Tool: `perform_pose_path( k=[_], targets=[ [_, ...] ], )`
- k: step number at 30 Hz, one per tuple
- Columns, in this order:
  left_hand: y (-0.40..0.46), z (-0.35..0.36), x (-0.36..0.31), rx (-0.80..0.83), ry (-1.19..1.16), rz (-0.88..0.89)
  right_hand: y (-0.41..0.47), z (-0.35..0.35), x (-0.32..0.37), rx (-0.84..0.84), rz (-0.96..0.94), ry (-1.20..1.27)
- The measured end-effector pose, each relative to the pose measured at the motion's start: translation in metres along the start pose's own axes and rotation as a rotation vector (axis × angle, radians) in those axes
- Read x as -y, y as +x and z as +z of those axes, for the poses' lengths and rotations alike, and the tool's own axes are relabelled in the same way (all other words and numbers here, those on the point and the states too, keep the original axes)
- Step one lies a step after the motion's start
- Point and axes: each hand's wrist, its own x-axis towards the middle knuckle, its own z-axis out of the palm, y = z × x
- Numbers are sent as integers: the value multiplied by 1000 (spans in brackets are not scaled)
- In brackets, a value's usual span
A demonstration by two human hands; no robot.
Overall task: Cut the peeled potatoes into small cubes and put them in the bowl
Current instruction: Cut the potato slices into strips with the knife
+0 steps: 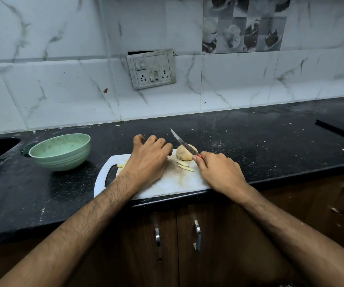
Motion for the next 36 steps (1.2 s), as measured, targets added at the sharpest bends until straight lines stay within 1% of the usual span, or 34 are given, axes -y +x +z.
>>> perform_pose_path(
  k=[2,5,7,13,17,22,24,31,36],
  targets=[
    [2,-3,-5,7,-37,67,0,0,0,2,2,3],
    [5,-8,-14,92,-176,121,0,0,0,2,5,2],
    [6,-9,-17,127,-223,147,0,0,1,8,3,3],
    [5,-9,-19,93,-275,148,-1,-1,1,7,1,13],
    [-2,-17,-17,102,-336,89,-1,-5,2,49,4,15],
    [-21,-20,-5,106,-425,-59,3,-19,1,185,-16,11],
    [-26,-20,-3,99,-422,-93,-1,-27,3,222,-31,-12],
    [-32,-14,-1,95,-475,-126,-31,-52,11,318,-71,-142],
    [-32,-14,-2,92,-475,-126,-46,-51,17,351,-81,-237]
  ],
)
